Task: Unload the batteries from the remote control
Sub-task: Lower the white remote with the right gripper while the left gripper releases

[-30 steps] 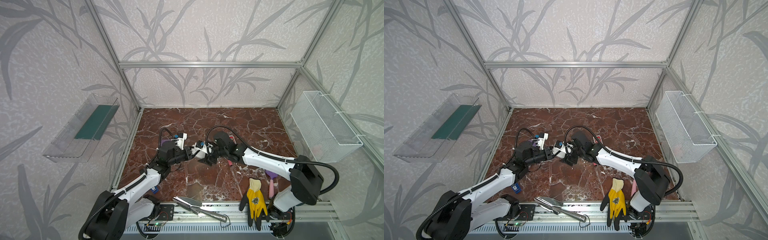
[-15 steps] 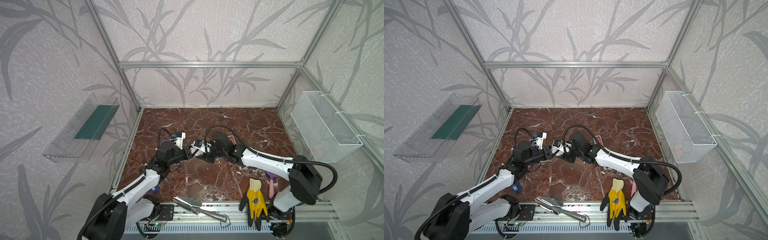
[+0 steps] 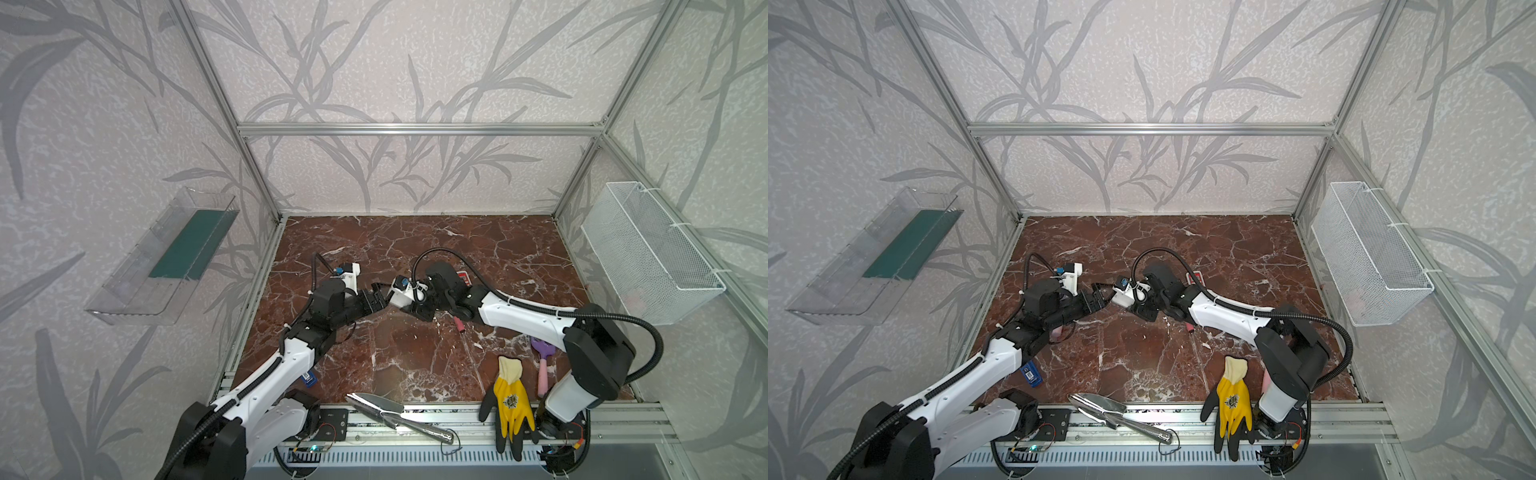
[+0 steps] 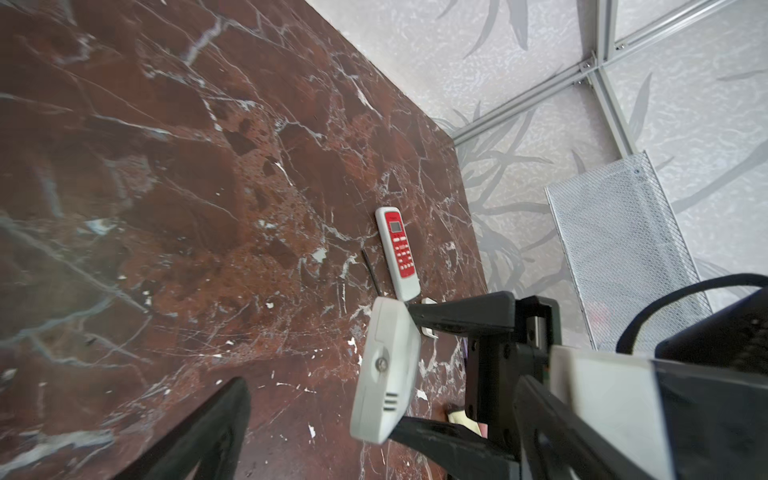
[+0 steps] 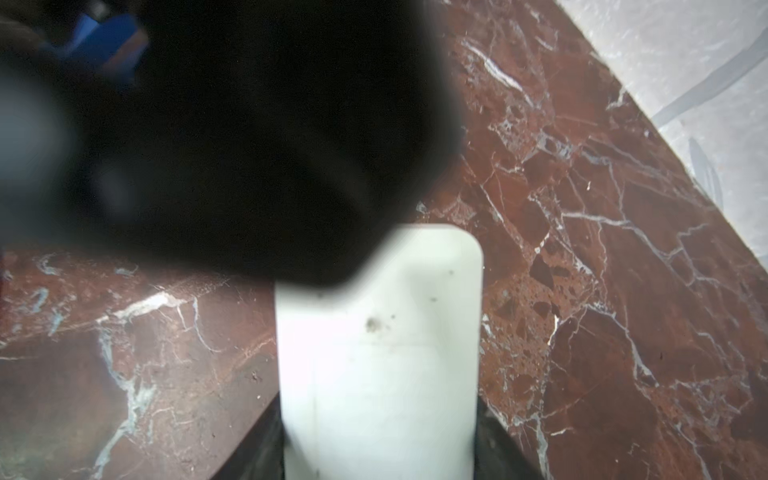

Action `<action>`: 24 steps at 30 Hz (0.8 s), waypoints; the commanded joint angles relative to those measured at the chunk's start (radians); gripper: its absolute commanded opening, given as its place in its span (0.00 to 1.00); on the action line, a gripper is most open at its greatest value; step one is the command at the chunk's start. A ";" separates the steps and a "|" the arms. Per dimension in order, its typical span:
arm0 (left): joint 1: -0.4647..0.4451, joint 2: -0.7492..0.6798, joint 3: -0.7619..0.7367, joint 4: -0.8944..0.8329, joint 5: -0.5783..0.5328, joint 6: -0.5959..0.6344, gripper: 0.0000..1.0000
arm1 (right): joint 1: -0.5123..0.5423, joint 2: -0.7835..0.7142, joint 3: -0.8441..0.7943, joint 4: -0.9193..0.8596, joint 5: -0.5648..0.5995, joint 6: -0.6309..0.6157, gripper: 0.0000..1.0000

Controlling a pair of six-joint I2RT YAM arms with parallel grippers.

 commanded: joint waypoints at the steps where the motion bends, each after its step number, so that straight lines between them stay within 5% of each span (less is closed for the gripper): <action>1: 0.016 -0.066 0.057 -0.161 -0.122 0.053 1.00 | -0.008 0.066 0.046 -0.095 -0.004 -0.062 0.39; 7: 0.025 -0.147 0.066 -0.255 -0.215 0.096 1.00 | -0.008 0.174 0.143 -0.234 -0.061 -0.116 0.46; 24: 0.026 -0.185 0.042 -0.254 -0.216 0.114 0.99 | 0.005 0.378 0.338 -0.434 -0.064 -0.162 0.56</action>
